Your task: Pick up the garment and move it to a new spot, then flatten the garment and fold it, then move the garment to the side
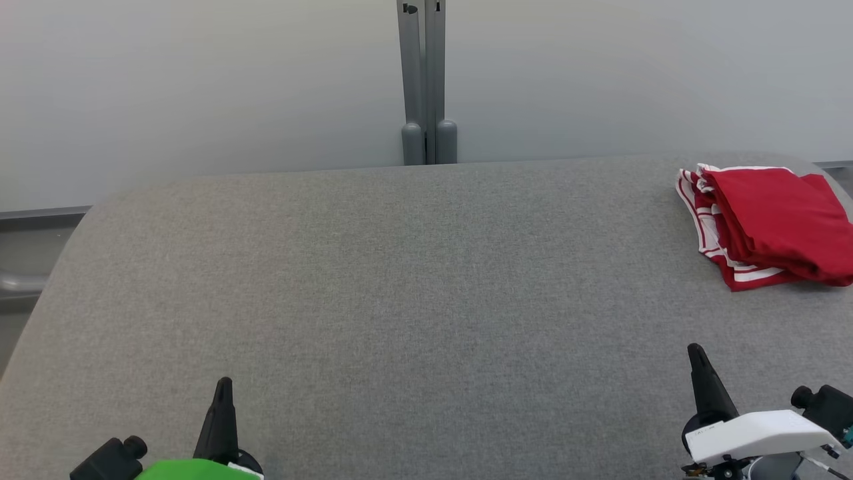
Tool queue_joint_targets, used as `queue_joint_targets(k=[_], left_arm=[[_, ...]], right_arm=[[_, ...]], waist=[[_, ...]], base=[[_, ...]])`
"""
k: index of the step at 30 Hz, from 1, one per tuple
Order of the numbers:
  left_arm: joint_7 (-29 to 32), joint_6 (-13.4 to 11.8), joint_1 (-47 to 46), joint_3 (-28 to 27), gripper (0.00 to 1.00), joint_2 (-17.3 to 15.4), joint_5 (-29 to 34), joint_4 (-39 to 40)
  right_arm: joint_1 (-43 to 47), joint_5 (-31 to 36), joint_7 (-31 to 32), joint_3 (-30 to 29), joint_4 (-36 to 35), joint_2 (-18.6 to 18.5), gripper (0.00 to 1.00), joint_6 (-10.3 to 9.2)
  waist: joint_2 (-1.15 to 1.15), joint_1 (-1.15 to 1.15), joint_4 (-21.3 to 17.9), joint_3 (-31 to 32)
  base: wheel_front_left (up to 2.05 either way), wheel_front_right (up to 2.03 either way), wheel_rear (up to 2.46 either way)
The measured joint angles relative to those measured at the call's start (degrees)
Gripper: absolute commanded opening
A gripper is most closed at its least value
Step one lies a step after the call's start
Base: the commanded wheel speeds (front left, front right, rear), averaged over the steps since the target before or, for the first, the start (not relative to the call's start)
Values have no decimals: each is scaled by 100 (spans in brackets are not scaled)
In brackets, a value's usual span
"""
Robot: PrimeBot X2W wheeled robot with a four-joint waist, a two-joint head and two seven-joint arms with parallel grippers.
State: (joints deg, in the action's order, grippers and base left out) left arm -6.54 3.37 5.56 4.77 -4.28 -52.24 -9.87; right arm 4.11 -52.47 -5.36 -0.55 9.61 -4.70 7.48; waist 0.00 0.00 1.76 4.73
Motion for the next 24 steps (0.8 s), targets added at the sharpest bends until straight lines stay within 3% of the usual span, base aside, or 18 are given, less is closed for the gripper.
queue_joint_targets(k=[24], left_arm=[[393, 146, -406, -300, 0, -16, -1561, -145]], right_arm=[[-349, -1481, 392, -179, 163, 41, 0, 0]], waist=[[0, 0, -51, -142]], base=[[0, 0, 0]])
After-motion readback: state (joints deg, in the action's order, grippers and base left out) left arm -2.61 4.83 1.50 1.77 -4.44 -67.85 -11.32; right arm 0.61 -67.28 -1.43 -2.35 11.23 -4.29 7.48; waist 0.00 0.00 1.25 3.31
